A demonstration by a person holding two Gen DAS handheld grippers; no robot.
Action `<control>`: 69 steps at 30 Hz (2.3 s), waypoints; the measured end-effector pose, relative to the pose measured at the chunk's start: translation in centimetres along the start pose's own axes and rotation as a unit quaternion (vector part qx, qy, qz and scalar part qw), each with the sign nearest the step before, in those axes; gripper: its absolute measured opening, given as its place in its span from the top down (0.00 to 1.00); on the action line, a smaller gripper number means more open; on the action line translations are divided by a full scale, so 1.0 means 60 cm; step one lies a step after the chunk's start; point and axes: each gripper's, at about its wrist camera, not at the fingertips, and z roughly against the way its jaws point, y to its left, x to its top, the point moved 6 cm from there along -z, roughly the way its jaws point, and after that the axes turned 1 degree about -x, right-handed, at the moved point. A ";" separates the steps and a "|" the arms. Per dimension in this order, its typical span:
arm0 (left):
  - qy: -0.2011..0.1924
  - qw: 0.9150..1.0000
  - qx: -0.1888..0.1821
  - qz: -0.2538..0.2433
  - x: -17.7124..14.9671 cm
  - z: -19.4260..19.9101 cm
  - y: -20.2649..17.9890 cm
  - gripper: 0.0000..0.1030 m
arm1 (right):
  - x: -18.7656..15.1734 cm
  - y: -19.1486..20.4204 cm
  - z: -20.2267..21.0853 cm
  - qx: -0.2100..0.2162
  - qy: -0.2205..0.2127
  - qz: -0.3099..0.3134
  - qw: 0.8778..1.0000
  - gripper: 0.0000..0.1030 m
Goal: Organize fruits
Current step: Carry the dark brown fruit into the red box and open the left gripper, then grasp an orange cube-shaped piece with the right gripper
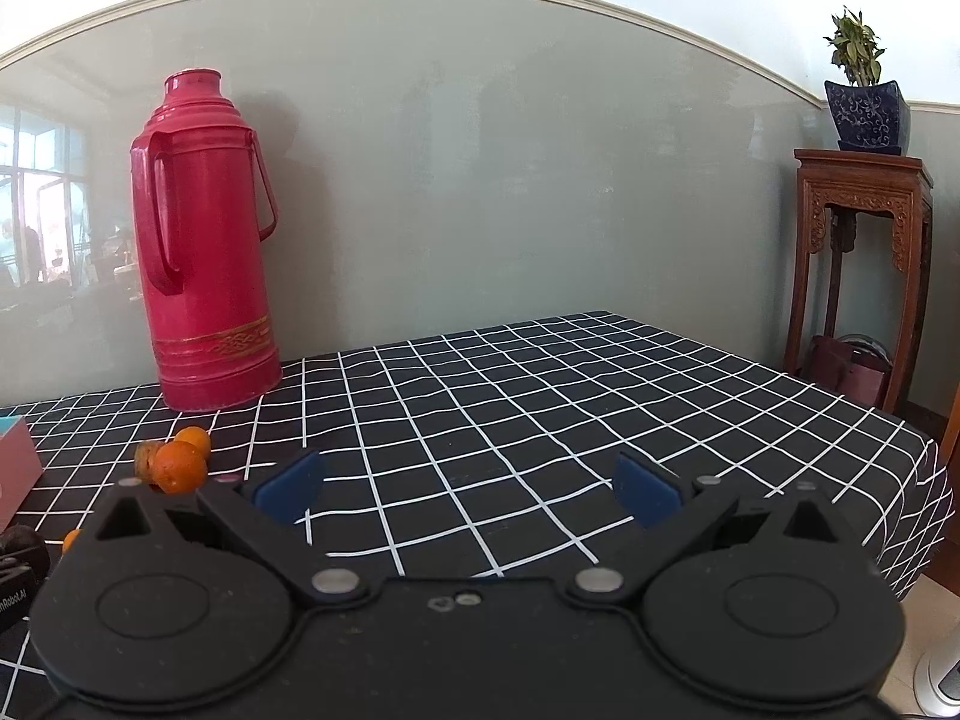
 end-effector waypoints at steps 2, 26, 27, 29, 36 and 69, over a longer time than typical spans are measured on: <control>-0.005 1.000 0.000 -0.001 0.002 0.004 0.001 0.68 | 0.000 0.001 0.001 0.001 -0.001 0.002 1.000 0.06; -0.016 0.978 0.181 0.103 0.011 0.053 0.216 0.68 | -0.016 0.096 0.012 0.075 0.012 0.035 0.997 0.06; -0.013 0.977 0.181 0.107 0.009 0.053 0.221 0.68 | -0.017 0.102 0.013 0.079 0.013 0.037 0.996 0.06; -0.013 0.976 0.182 0.115 0.008 0.057 0.232 0.68 | -0.019 0.112 0.012 0.087 0.016 0.039 0.995 0.06; -0.033 0.968 0.214 0.130 0.011 0.086 0.275 0.28 | -0.027 0.141 0.015 0.107 0.026 0.043 0.993 0.06; -0.048 0.946 0.283 0.152 -0.015 0.156 0.393 0.04 | -0.092 0.213 -0.032 0.148 0.134 0.035 0.979 0.81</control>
